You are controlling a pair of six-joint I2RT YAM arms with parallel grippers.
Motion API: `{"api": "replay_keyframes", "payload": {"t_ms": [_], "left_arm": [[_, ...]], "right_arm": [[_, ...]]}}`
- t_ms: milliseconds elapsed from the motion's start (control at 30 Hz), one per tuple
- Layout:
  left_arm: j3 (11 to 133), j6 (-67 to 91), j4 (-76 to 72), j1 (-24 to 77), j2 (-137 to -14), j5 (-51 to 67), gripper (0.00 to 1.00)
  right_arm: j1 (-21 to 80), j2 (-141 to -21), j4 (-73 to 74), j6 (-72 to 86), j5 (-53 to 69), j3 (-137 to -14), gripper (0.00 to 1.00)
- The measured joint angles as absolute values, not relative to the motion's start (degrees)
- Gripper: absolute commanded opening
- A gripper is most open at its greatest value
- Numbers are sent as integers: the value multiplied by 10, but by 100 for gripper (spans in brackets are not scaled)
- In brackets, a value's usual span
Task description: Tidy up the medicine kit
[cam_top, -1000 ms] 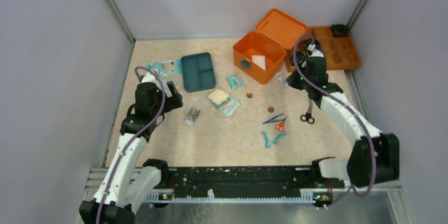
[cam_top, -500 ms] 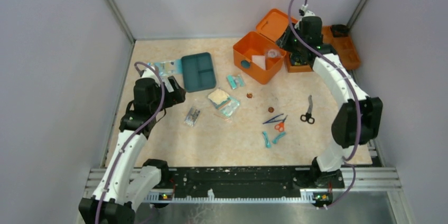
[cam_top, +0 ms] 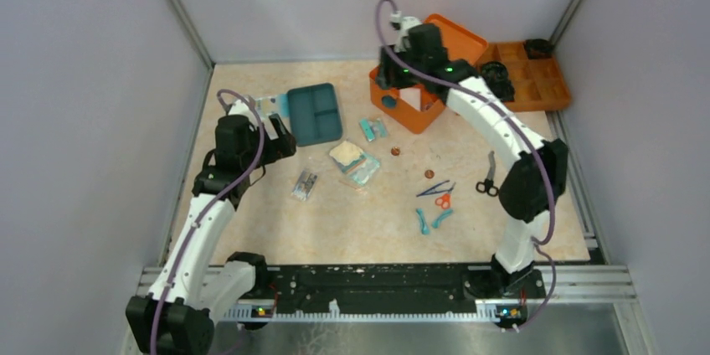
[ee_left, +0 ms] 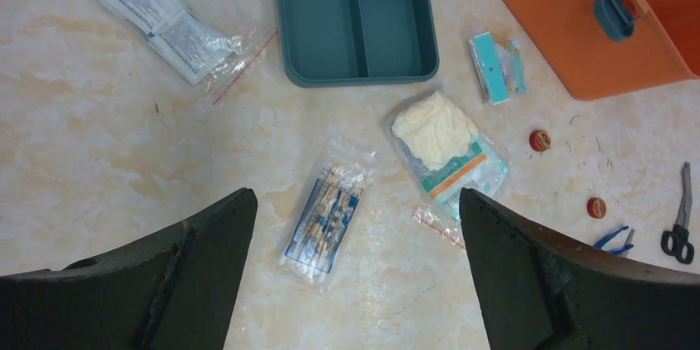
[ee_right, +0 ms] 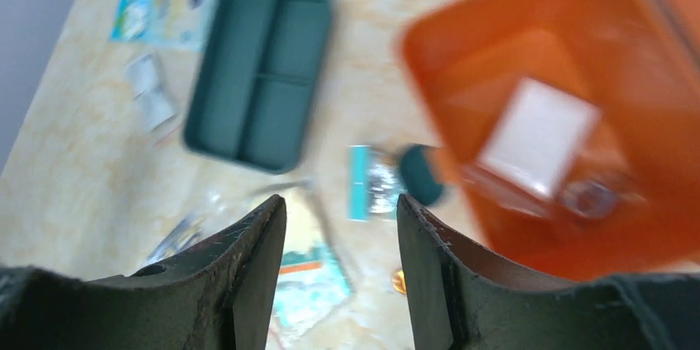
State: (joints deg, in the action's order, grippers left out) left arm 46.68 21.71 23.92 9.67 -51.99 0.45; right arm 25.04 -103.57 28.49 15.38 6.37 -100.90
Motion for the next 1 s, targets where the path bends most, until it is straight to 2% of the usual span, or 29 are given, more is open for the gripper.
{"api": "replay_keyframes", "payload": {"t_ms": [167, 267, 467, 667, 1000], "left_arm": [[482, 212, 227, 97, -544, -7, 99], [483, 209, 220, 97, -557, -13, 99], [483, 197, 209, 97, -570, -22, 99], [474, 181, 182, 96, -583, -4, 99], [449, 173, 175, 96, -588, 26, 99]], "right_arm": [[387, -1123, 322, 99, 32, -1105, 55], [420, -1182, 346, 79, 13, -1128, 58], [414, -1272, 390, 47, -39, -1131, 62], [406, -1308, 400, 34, -82, -1134, 62], [395, -1326, 388, 32, -101, -1157, 54]]}}
